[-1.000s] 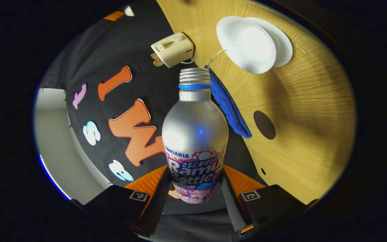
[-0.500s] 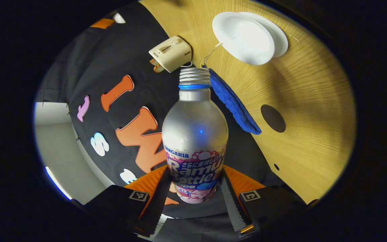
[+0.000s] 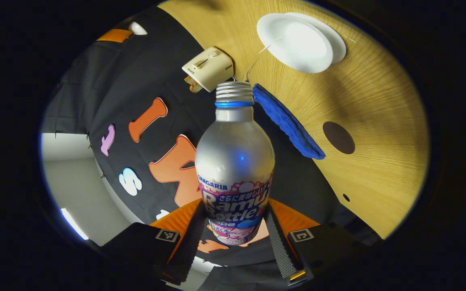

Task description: Open the teacup lid with one hand, grasp the water bottle and pour water into the teacup with the other hand; after pouring, place the water bottle on the coaster and then close the teacup lid.

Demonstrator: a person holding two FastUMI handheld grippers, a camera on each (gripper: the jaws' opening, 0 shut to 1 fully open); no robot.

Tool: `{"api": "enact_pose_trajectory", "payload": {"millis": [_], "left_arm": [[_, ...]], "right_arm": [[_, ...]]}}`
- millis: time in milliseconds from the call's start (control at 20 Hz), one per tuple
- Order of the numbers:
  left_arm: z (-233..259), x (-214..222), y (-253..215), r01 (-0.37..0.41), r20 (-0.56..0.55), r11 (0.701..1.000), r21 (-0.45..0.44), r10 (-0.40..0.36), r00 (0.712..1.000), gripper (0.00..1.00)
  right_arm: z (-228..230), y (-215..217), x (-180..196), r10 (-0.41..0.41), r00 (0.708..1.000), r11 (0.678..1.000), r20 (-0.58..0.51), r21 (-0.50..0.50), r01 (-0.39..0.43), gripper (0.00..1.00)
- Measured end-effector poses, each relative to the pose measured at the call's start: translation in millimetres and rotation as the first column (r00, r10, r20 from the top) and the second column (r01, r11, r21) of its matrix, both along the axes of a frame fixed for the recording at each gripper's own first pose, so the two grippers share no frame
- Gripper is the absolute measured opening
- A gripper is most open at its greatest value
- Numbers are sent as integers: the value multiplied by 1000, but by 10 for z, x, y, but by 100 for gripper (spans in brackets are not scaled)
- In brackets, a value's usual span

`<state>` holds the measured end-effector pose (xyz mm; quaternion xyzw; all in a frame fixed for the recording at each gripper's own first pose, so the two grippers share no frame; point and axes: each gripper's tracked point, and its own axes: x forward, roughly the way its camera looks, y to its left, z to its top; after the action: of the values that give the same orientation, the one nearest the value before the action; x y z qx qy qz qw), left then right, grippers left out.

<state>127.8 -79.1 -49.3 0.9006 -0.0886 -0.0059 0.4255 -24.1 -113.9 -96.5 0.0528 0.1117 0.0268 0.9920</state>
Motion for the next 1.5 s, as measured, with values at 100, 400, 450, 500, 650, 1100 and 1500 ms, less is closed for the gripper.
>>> {"api": "enact_pose_trajectory", "payload": {"millis": [100, 400, 450, 500, 650, 1100, 1500], "left_arm": [[-80, 43, -21, 7, -8, 1000, 10, -7, 1000, 84], [-138, 61, 41, 29, -3, 998, -62, -30, 1000, 86], [-126, 62, 42, 36, 0, 995, -91, -36, 999, 85], [-116, 49, 61, 40, 1, 990, -136, -40, 999, 84], [-91, -28, 10, 72, 6, 953, -295, -74, 997, 80], [-279, 26, 45, 21, -78, 673, -739, -116, 990, 88], [-181, 36, 355, -58, -102, 312, -948, -126, 987, 83]], "right_arm": [[25, 35, 7, -8, 1000, 1000, 1, 14, 8, 22], [83, 168, 67, -20, 1000, 1000, 5, 3, 20, 22], [87, 188, 83, -21, 1000, 1000, 2, 2, 21, 22], [93, 214, 93, -24, 1000, 1000, 1, 3, 24, 22], [126, 294, 141, -27, 1000, 999, 0, 17, 27, 22], [234, 521, 167, -47, 999, 999, -4, 2, 47, 22], [344, 714, 215, -49, 999, 998, 7, -49, 49, 22]]}}
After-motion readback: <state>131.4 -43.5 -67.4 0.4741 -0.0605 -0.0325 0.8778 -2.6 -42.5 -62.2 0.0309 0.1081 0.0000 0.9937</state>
